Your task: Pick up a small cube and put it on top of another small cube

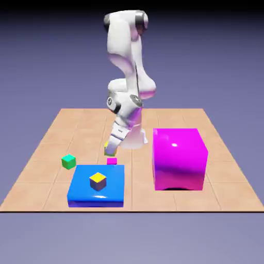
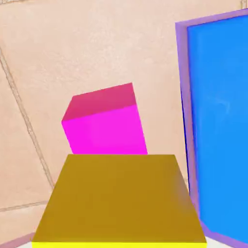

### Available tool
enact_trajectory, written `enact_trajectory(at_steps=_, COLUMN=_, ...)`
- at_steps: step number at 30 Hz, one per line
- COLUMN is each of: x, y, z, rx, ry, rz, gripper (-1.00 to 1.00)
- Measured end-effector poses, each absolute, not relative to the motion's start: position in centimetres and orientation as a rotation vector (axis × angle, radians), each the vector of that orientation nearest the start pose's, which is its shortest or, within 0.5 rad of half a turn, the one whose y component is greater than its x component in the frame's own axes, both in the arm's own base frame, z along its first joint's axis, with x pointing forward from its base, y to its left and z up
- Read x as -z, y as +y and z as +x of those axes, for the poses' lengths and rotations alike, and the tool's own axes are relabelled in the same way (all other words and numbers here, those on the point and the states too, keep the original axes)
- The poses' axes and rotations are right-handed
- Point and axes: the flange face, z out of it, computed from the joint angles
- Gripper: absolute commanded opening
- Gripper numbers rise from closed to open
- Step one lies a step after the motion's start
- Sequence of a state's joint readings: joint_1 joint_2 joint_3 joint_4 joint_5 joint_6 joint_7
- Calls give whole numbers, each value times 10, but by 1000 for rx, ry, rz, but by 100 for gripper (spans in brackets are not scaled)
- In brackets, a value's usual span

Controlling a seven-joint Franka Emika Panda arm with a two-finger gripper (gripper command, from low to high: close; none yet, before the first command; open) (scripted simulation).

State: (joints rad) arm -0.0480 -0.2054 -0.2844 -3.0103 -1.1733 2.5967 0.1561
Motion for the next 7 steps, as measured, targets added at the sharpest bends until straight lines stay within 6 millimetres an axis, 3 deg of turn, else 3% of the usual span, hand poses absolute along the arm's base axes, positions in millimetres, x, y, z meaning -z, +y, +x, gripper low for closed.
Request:
enact_trajectory(at_steps=4, x=-173, y=-63, z=261, rx=-329, ry=-1054, rz=-3327, gripper=-100)
enact_trajectory(at_steps=5, x=-170, y=-62, z=260, rx=-327, ry=-1053, rz=-3320, gripper=100)
enact_trajectory(at_steps=7, x=-170, y=-62, z=260, rx=-326, ry=-1053, rz=-3319, gripper=100)
